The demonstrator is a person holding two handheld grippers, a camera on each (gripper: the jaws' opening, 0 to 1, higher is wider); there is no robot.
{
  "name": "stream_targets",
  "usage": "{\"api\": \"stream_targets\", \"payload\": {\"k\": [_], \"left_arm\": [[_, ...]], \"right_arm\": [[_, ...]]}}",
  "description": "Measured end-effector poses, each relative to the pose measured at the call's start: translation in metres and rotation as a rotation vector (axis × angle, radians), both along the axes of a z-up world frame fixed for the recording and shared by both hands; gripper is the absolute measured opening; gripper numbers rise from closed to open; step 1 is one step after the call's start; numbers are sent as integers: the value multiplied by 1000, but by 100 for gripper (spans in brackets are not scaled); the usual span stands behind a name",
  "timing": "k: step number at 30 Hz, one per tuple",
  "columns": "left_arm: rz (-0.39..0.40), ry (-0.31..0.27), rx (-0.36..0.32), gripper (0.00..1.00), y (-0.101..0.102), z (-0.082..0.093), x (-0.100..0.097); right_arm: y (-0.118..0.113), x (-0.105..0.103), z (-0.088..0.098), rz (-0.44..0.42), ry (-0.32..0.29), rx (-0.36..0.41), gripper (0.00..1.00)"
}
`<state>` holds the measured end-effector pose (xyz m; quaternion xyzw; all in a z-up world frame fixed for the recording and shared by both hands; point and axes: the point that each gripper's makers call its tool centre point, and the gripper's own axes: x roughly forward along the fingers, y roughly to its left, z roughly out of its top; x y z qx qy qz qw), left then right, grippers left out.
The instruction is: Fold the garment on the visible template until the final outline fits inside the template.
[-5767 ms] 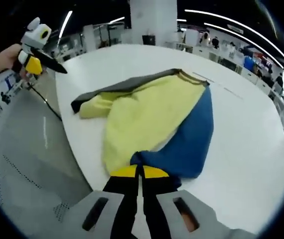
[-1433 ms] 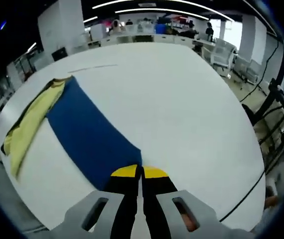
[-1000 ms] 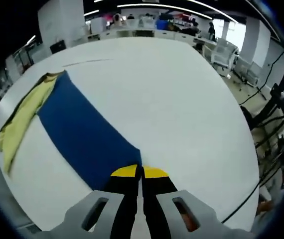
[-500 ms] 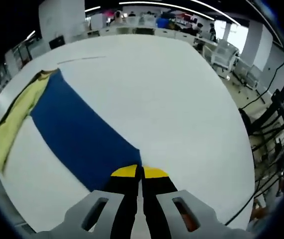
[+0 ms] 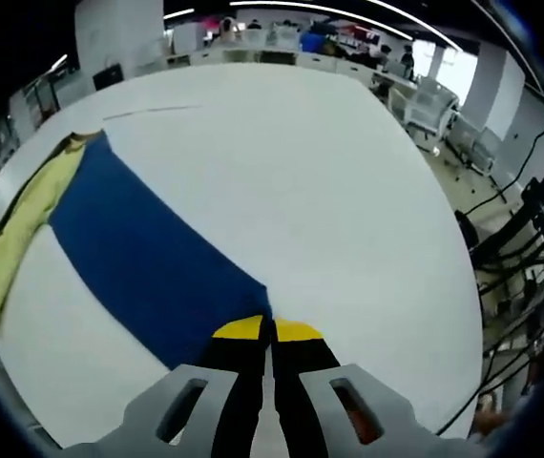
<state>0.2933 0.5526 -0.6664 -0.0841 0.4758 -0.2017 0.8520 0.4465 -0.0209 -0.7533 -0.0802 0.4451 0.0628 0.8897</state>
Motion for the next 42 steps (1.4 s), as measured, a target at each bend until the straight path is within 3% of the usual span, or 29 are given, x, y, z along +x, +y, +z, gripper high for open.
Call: {"api": "stream_targets", "payload": {"k": [11,42], "left_arm": [[-5,19,5,91,-3,-5,2],[-20,22,17,91,-6,-2,11]], "right_arm": [[-13,18,-2,12,-2,-16,2],[-19,27,1,0,-16,-27,2]]}}
